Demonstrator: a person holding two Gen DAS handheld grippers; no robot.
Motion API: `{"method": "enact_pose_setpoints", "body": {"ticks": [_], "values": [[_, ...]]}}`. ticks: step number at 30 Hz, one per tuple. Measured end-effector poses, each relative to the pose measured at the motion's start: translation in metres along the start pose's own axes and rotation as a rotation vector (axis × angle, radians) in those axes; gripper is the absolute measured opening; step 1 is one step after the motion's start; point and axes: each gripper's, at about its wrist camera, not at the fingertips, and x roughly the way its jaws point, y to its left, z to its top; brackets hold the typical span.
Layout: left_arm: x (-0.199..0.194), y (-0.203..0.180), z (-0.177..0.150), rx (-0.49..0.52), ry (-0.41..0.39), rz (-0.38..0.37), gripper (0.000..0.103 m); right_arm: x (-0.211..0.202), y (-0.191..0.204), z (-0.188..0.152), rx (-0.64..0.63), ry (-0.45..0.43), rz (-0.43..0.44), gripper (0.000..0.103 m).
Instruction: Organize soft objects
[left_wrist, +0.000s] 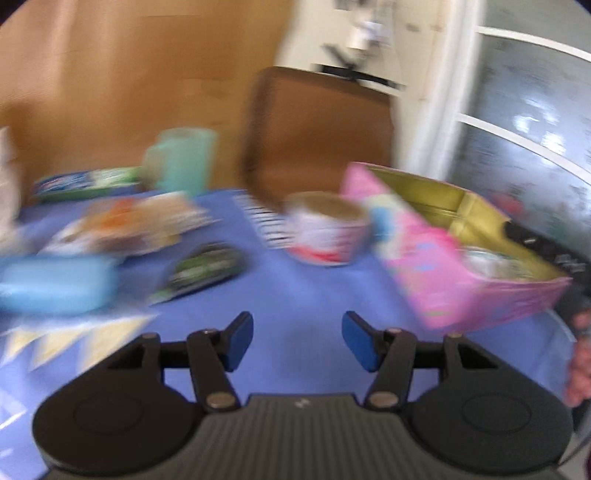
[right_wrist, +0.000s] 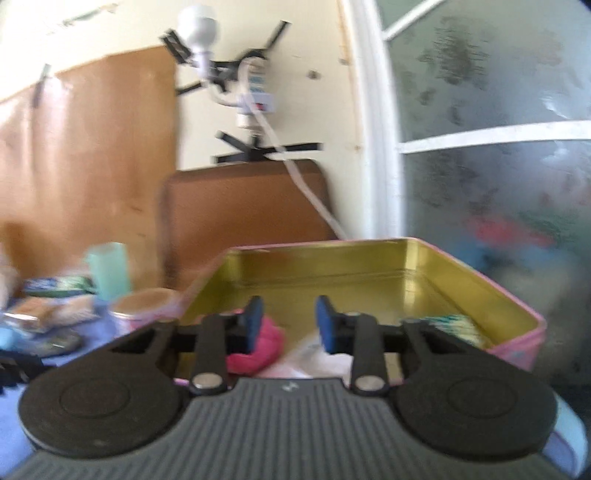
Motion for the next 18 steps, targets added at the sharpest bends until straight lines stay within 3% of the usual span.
{"method": "enact_pose_setpoints", "body": {"ticks": [4, 6, 10, 14, 16, 18], "values": [[-0.016, 0.056, -0.009, -0.041, -0.016, 0.191, 0.055, -0.002, 0.039, 0.007, -0.026, 0.052, 0.203, 0.029], [-0.02, 0.085, -0.012, -0.098, -0.012, 0.255, 0.055, 0.008, 0.062, 0.008, -0.014, 0.135, 0.347, 0.029], [-0.026, 0.125, -0.016, -0.268, -0.051, 0.212, 0.055, 0.05, 0.112, 0.01, 0.043, 0.306, 0.545, 0.03], [-0.028, 0.124, -0.016, -0.265, -0.066, 0.209, 0.055, 0.114, 0.158, 0.011, 0.146, 0.456, 0.617, 0.034], [-0.029, 0.123, -0.016, -0.269, -0.071, 0.198, 0.055, 0.146, 0.176, 0.007, 0.213, 0.544, 0.654, 0.046], [-0.03, 0.128, -0.016, -0.287, -0.076, 0.186, 0.055, 0.17, 0.192, 0.0, 0.256, 0.628, 0.677, 0.051]]}}
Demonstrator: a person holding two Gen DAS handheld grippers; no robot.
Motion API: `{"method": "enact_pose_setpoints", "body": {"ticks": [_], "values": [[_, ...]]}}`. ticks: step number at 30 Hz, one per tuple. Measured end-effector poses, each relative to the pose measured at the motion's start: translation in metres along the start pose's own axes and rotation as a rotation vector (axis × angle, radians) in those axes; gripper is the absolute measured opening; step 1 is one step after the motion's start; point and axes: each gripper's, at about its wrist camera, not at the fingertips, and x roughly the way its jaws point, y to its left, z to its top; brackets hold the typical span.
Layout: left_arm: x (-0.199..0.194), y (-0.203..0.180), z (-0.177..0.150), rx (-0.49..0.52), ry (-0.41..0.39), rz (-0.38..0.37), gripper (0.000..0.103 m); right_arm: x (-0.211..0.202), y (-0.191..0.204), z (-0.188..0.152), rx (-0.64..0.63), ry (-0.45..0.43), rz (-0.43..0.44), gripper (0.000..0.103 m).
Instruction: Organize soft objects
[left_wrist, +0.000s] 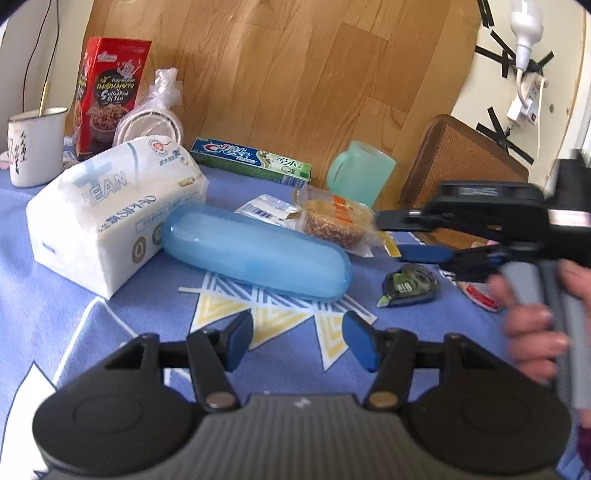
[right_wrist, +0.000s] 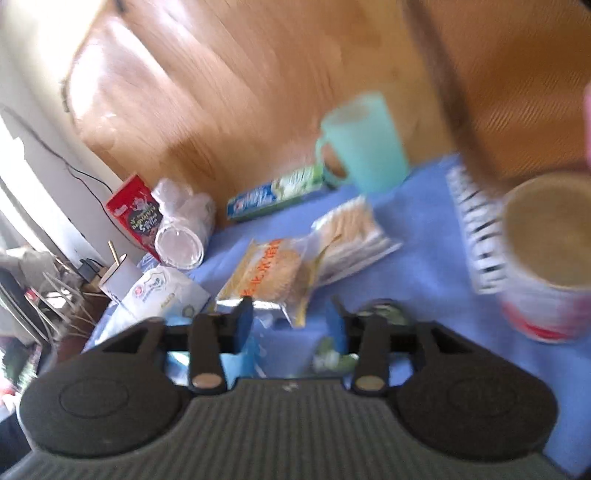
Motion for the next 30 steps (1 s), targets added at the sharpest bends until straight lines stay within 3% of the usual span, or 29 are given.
{"method": "enact_pose_setpoints", "body": {"ticks": [2, 4, 6, 13, 18, 21, 23, 26, 28, 30], "values": [[0.001, 0.0, -0.001, -0.017, -0.004, -0.01, 0.055, 0.017, 0.001, 0.002, 0.033, 0.037, 0.007, 0.05], [0.0, 0.003, -0.002, -0.034, -0.007, -0.018, 0.055, 0.025, 0.004, 0.0, 0.038, 0.062, 0.02, 0.024], [0.0, 0.004, -0.002, -0.043, -0.009, -0.023, 0.055, 0.012, 0.004, -0.004, 0.063, 0.046, 0.038, 0.016], [-0.001, 0.006, -0.003, -0.055, -0.012, -0.028, 0.057, -0.043, 0.001, -0.025, 0.046, -0.002, 0.025, 0.014], [-0.001, 0.003, -0.003, -0.044, -0.009, -0.028, 0.058, -0.106, -0.005, -0.072, -0.019, -0.013, 0.069, 0.014], [-0.002, 0.0, -0.003, -0.029, -0.001, -0.054, 0.059, -0.14, -0.012, -0.107, -0.028, -0.035, 0.049, 0.014], [-0.004, -0.004, -0.004, -0.009, 0.011, -0.084, 0.059, -0.153, -0.013, -0.127, -0.034, -0.054, 0.009, 0.018], [-0.009, -0.017, -0.01, 0.022, 0.034, -0.115, 0.059, -0.168, -0.014, -0.15, -0.087, -0.06, -0.011, 0.032], [-0.011, -0.027, -0.016, 0.019, 0.077, -0.167, 0.059, -0.173, -0.007, -0.158, -0.159, -0.075, -0.034, 0.058], [-0.013, -0.042, -0.02, 0.04, 0.113, -0.218, 0.059, -0.173, 0.002, -0.162, -0.263, -0.097, -0.081, 0.064]]}}
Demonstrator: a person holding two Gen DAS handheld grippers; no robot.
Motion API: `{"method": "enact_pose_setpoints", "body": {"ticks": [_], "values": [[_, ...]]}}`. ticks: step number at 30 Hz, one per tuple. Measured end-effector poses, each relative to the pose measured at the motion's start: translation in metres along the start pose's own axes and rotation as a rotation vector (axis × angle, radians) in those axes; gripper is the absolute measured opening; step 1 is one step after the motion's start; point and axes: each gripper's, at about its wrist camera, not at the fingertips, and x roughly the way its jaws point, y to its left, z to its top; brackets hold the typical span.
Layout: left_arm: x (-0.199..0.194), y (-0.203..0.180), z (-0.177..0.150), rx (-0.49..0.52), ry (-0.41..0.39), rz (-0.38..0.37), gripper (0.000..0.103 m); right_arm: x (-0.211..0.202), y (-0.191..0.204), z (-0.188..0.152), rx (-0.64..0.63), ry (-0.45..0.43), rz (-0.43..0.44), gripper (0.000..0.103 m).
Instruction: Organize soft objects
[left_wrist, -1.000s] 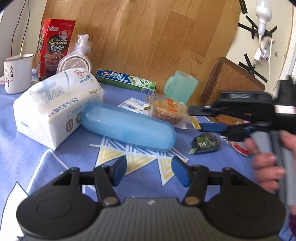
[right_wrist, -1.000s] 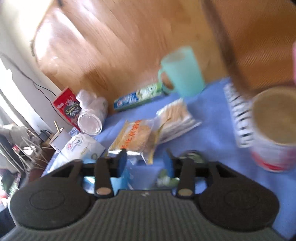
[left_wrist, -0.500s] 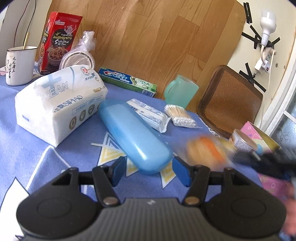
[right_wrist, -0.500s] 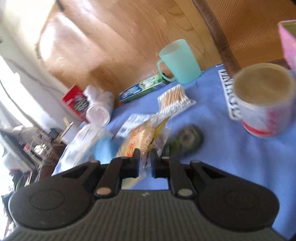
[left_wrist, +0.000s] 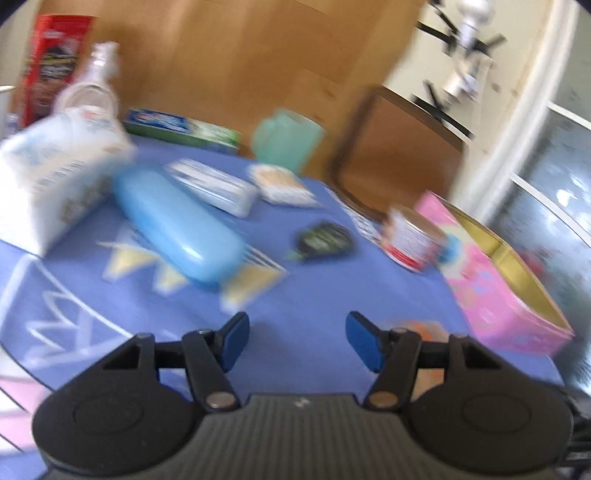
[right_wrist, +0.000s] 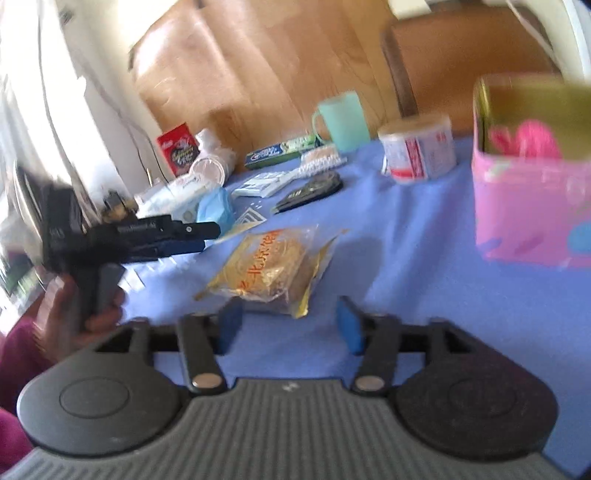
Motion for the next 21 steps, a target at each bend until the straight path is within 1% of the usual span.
{"method": "enact_pose_setpoints", "body": {"ticks": [2, 4, 7, 9, 10, 11, 13, 16, 19, 21], "values": [[0.002, -0.015, -0.003, 0.019, 0.031, -0.044, 0.059, 0.005, 0.005, 0.0, -0.096, 0.0, -0.039, 0.064], [0.006, -0.026, -0.004, 0.022, 0.067, -0.083, 0.061, 0.014, 0.007, 0.0, -0.173, 0.006, -0.058, 0.065], [0.017, -0.037, -0.01, 0.014, 0.12, -0.101, 0.062, 0.031, 0.013, 0.001, -0.253, 0.024, -0.067, 0.066], [0.018, -0.045, -0.015, 0.045, 0.109, -0.094, 0.061, 0.044, 0.016, 0.0, -0.289, 0.036, -0.087, 0.066], [0.019, -0.049, -0.017, 0.059, 0.114, -0.102, 0.054, 0.044, 0.014, -0.001, -0.304, 0.03, -0.088, 0.066], [0.019, -0.053, -0.018, 0.061, 0.12, -0.116, 0.053, 0.046, 0.014, -0.002, -0.313, 0.022, -0.085, 0.066], [0.019, -0.062, -0.016, 0.077, 0.115, -0.099, 0.052, 0.045, 0.015, -0.004, -0.315, 0.014, -0.068, 0.061], [0.018, -0.083, -0.006, 0.131, 0.086, -0.112, 0.052, 0.038, 0.021, -0.007, -0.349, -0.032, -0.102, 0.055], [0.019, -0.114, 0.011, 0.198, 0.047, -0.176, 0.052, 0.023, 0.022, -0.004, -0.382, -0.123, -0.176, 0.055], [0.026, -0.137, 0.023, 0.238, 0.031, -0.228, 0.052, 0.007, 0.016, 0.003, -0.378, -0.195, -0.241, 0.055]]}}
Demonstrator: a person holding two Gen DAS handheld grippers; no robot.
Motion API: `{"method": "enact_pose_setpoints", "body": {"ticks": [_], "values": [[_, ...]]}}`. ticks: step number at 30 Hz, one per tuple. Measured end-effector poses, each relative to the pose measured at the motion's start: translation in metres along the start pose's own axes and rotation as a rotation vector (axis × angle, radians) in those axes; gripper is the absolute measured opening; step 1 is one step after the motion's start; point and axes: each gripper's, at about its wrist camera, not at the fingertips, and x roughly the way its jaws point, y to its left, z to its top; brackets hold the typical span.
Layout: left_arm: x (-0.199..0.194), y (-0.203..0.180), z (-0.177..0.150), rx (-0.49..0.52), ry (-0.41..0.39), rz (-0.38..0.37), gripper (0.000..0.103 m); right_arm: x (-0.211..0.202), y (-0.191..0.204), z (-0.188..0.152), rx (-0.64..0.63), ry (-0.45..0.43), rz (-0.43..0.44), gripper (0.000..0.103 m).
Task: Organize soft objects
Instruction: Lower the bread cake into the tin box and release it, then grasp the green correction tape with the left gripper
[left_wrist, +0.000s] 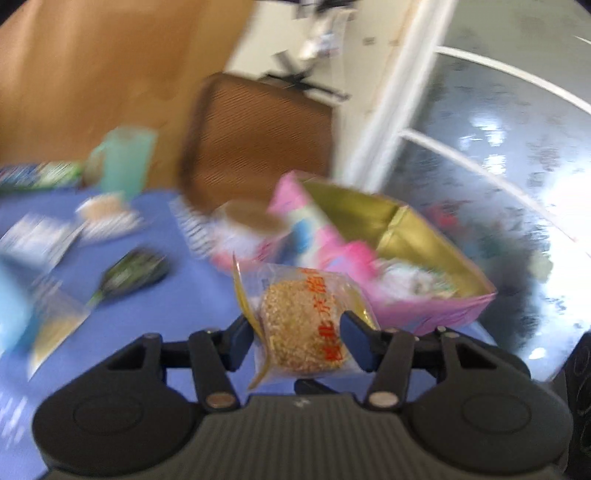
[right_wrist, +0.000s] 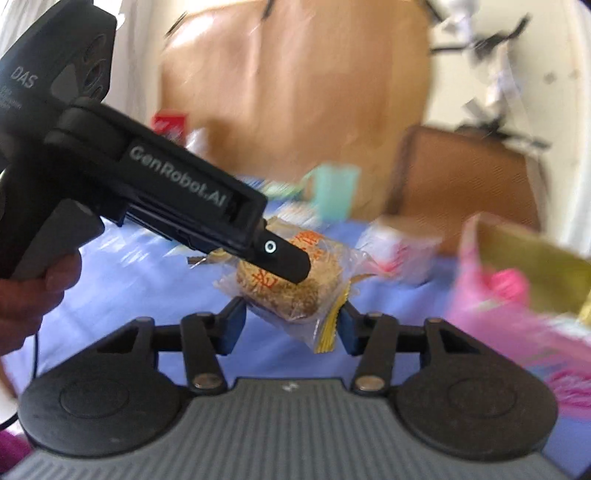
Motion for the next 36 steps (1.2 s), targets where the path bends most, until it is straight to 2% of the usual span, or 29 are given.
{"method": "enact_pose_setpoints", "body": {"ticks": [4, 7, 9, 12, 14, 15, 19, 22, 26, 31, 36], "values": [[0.035, -0.045, 0.028, 0.121, -0.027, -0.075, 0.052, -0.02, -0.036, 0.01, 0.037, -0.073, -0.147, 0.055], [0.068, -0.075, 0.045, 0.179, -0.027, -0.088, 0.054, -0.028, -0.068, 0.014, 0.066, -0.083, -0.252, 0.055], [0.091, -0.084, 0.053, 0.213, -0.04, -0.057, 0.058, -0.025, -0.089, 0.018, 0.087, -0.071, -0.31, 0.055], [0.115, -0.089, 0.057, 0.234, -0.048, 0.053, 0.059, 0.001, -0.121, 0.019, 0.069, -0.024, -0.411, 0.056], [0.114, -0.084, 0.053, 0.205, -0.041, 0.069, 0.059, 0.029, -0.136, 0.017, 0.023, 0.048, -0.541, 0.056], [0.11, -0.08, 0.049, 0.191, -0.043, 0.061, 0.059, 0.037, -0.143, 0.015, 0.016, 0.069, -0.577, 0.056], [0.092, -0.071, 0.034, 0.202, -0.054, 0.068, 0.059, 0.022, -0.153, 0.004, 0.092, 0.029, -0.535, 0.055], [0.084, -0.07, 0.028, 0.187, -0.038, 0.059, 0.059, 0.011, -0.147, -0.002, 0.118, 0.006, -0.54, 0.055], [0.072, -0.072, 0.018, 0.176, -0.016, 0.047, 0.059, -0.009, -0.138, -0.007, 0.22, -0.032, -0.523, 0.054], [0.062, -0.078, 0.007, 0.219, 0.02, 0.1, 0.059, -0.039, -0.119, -0.016, 0.32, -0.085, -0.564, 0.051], [0.054, -0.068, -0.005, 0.21, 0.058, 0.168, 0.059, -0.054, -0.111, -0.017, 0.389, -0.094, -0.562, 0.052]]}}
